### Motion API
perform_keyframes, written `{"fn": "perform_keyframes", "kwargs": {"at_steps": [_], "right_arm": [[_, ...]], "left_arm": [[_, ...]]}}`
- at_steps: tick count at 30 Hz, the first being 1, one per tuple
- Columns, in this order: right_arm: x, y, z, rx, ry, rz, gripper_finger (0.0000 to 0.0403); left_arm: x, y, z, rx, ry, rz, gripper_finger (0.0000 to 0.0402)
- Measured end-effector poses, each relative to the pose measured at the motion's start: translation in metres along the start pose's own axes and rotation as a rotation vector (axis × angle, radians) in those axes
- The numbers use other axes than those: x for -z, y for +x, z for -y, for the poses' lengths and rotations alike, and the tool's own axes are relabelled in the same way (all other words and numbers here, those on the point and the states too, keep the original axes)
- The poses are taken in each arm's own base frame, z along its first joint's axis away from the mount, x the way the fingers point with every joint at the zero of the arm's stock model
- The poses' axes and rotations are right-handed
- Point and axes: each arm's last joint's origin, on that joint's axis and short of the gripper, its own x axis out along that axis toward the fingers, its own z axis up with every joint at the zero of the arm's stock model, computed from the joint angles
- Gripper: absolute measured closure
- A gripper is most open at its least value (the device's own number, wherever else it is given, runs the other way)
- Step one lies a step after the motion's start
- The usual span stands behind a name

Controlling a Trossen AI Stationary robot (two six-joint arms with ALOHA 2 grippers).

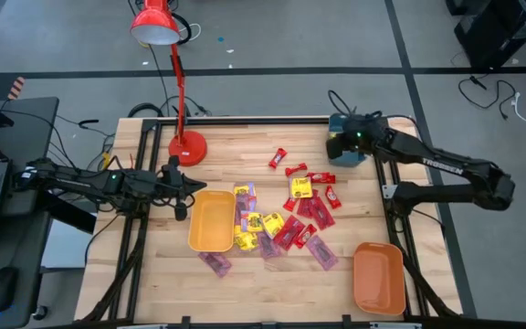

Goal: Sort candy
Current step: Put the yellow candy pack into the blue bin

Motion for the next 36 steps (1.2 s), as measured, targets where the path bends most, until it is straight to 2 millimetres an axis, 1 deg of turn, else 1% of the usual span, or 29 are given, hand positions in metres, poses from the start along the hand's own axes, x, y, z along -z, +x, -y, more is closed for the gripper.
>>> {"fn": "perform_keyframes", "kwargs": {"at_steps": [8, 12, 22, 24, 30, 36], "right_arm": [[0.008, -0.014, -0.035, -0.190, -0.087, 0.061, 0.0403], [0.015, -0.018, -0.054, -0.280, -0.149, 0.075, 0.0403], [0.042, -0.023, -0.084, -0.385, -0.259, -0.003, 0.0403], [0.049, -0.022, -0.090, -0.396, -0.315, -0.019, 0.0403], [0.075, -0.015, -0.109, -0.424, -0.599, -0.067, 0.0403], [0.095, 0.002, -0.120, -0.394, -0.691, -0.143, 0.0403]], "left_arm": [[-0.001, 0.000, 0.000, 0.001, -0.004, 0.011, 0.0394], [-0.001, 0.000, 0.000, 0.001, -0.004, 0.012, 0.0394], [-0.004, 0.000, 0.000, 0.003, -0.014, 0.035, 0.0394], [-0.003, 0.000, 0.000, 0.003, -0.013, 0.033, 0.0394], [-0.003, 0.000, 0.000, 0.003, -0.013, 0.034, 0.0394], [-0.003, 0.000, 0.000, 0.003, -0.008, 0.033, 0.0394]]}}
